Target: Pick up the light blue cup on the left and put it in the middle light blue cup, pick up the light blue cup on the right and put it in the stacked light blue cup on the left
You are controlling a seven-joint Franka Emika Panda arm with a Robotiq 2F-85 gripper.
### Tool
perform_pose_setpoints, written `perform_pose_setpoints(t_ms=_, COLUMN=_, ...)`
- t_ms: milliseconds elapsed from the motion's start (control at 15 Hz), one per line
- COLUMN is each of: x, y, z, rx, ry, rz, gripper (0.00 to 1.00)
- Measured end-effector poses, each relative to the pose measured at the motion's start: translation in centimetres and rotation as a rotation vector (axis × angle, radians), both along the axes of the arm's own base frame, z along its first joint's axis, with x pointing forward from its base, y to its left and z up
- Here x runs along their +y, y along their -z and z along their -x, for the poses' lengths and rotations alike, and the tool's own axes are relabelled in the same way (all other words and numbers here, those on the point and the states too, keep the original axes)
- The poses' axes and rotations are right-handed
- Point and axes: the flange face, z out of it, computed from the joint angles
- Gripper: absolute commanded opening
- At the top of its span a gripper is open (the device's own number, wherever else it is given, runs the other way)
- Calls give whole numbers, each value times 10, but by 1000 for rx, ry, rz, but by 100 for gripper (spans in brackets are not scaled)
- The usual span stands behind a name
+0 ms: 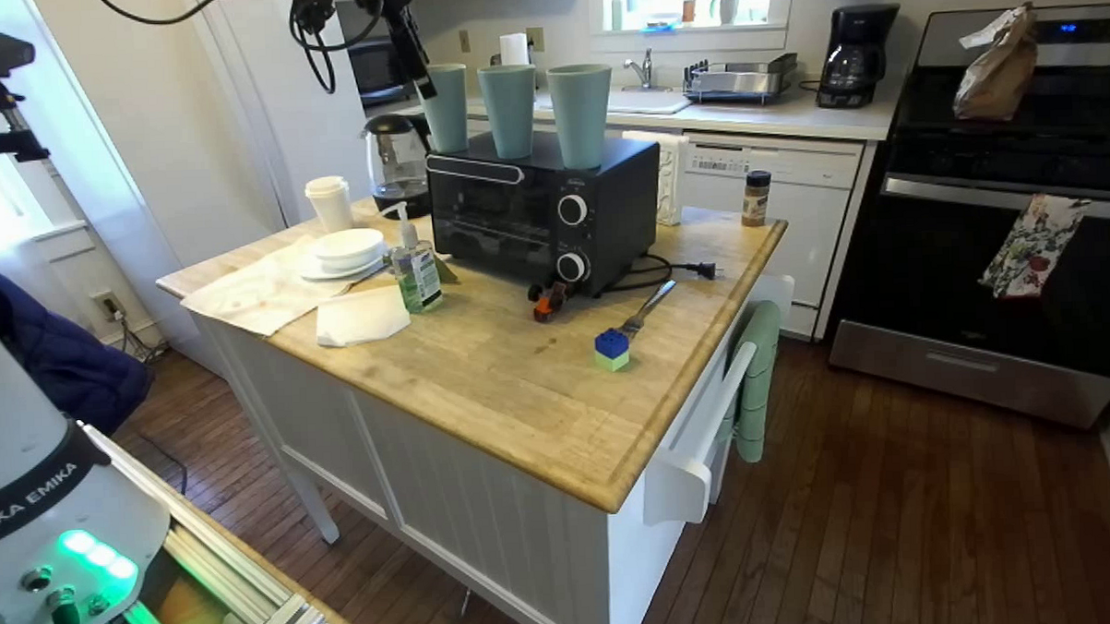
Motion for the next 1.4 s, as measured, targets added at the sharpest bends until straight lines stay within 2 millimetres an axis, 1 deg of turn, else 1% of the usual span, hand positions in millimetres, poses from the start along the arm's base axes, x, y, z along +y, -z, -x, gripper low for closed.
perform_pose_setpoints(t_ms=867, x=-1, y=21, z=-15, rx=25, ry=85, rz=-74, gripper=100)
perform_pose_setpoints(t_ms=1200, x=-2, y=23, z=-17, rx=31, ry=111, rz=-91, gripper=100)
perform_pose_setpoints(t_ms=1400, x=2, y=20, z=-18, rx=27, ry=120, rz=-121, gripper=100)
